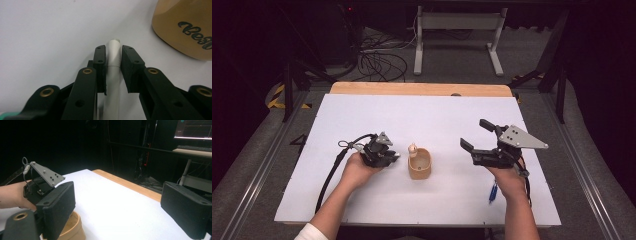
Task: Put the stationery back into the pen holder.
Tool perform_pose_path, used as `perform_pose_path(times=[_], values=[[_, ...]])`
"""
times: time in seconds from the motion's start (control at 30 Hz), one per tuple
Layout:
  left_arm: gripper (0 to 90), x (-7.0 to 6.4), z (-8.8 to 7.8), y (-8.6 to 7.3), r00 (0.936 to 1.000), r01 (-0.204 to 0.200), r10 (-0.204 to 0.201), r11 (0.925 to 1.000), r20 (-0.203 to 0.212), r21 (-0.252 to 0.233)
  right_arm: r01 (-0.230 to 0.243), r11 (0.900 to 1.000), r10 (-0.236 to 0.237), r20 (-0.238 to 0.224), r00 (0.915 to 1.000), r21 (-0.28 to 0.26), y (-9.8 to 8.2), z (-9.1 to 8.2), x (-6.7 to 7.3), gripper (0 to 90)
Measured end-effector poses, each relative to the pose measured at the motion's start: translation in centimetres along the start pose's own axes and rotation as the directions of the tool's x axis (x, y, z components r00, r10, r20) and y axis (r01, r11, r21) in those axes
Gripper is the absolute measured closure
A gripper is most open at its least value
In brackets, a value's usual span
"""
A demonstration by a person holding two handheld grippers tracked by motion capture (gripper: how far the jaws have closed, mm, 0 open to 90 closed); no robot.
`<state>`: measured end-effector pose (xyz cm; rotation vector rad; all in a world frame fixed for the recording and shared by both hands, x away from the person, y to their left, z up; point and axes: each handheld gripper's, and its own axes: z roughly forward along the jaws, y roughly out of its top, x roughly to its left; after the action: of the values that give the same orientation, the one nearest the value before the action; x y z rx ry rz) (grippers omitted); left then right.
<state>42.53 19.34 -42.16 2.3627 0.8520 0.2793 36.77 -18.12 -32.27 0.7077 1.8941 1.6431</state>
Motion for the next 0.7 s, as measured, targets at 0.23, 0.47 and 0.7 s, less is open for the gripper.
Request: perform_pose_path(times=[0.23, 0.47, 0.7], values=[[77.4, -0.1, 0.0, 0.0, 0.9999, 0.007, -0.007, 1.0000, 0.010, 0.002, 0.000, 1.000, 0.000, 0.002, 1.0000, -0.002, -0.1, 0.1, -0.1, 13.2], [78.2, -0.1, -0.2, 0.0, 0.9981, 0.016, -0.016, 0.9999, 0.060, -0.003, -0.006, 1.000, 0.006, -0.004, 1.0000, 0.007, -0.1, 0.3, 0.2, 13.2], [78.2, -0.4, -1.4, 0.2, 0.9987, 0.022, -0.019, 0.9975, 0.047, -0.067, -0.003, 1.000, 0.004, -0.031, 0.9995, 0.025, -0.3, 1.2, 0.9, 14.3]])
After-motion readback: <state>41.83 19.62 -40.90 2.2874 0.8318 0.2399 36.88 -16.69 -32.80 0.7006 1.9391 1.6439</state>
